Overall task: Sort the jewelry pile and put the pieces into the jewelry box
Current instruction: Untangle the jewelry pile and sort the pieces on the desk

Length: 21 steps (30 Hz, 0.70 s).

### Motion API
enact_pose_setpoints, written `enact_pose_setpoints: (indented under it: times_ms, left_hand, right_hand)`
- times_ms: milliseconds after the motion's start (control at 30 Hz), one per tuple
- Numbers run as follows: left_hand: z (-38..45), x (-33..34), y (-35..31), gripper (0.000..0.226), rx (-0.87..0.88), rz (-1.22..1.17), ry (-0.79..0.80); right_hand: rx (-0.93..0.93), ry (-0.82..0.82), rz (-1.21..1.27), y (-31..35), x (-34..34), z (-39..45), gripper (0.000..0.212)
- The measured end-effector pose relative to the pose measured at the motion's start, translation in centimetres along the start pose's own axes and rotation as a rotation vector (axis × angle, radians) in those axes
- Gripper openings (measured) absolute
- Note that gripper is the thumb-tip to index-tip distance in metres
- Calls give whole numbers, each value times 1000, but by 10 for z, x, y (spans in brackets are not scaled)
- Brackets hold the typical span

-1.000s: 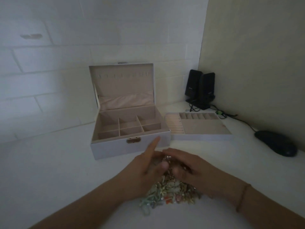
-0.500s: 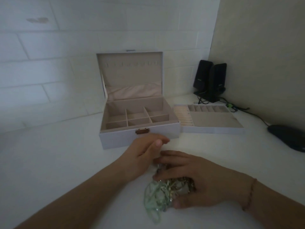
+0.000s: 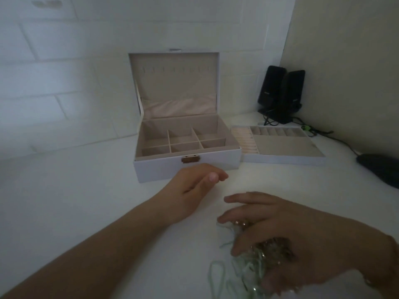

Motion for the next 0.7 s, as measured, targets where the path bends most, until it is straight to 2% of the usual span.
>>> enact_pose_setpoints:
  times_ms: [167, 300, 400, 467, 533, 600, 633, 700]
  left_hand:
    - [0, 1, -7, 62, 49, 15, 43]
    - [1, 5, -16, 67, 27, -48, 27]
    - [13, 15, -29, 75, -218, -419, -30]
    - [24, 24, -42, 87, -337, -620, 45]
    - [32, 30, -56, 88, -308, -815, 145]
    - [35, 34, -64, 82, -258, -1051, 173]
    - [35, 34, -62, 78, -263, -1112, 158]
    - [32, 33, -53, 67, -268, -1051, 117]
  right_hand:
    - [-64, -44, 136, 5, 5, 8, 12]
    - [-45, -143, 345, 7, -2, 11, 10]
    - [8, -281, 608, 13, -22, 8, 11]
    - [60, -391, 797, 18, -39, 8, 11]
    - [142, -485, 852, 21, -56, 11, 13]
    - [197, -596, 826, 22, -69, 15, 15]
    - [215, -674, 810, 21, -74, 16, 13]
    - [274, -824, 797, 13, -77, 18, 10]
Point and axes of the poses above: each hand's wrist, its own z-axis towards the middle knuckle, its own x-axis out of the palm, y = z × x, the point moved 4 cm from there along z, towards the middle knuckle, and after that the axes turned 15 degrees about x, right-handed, at the moved point
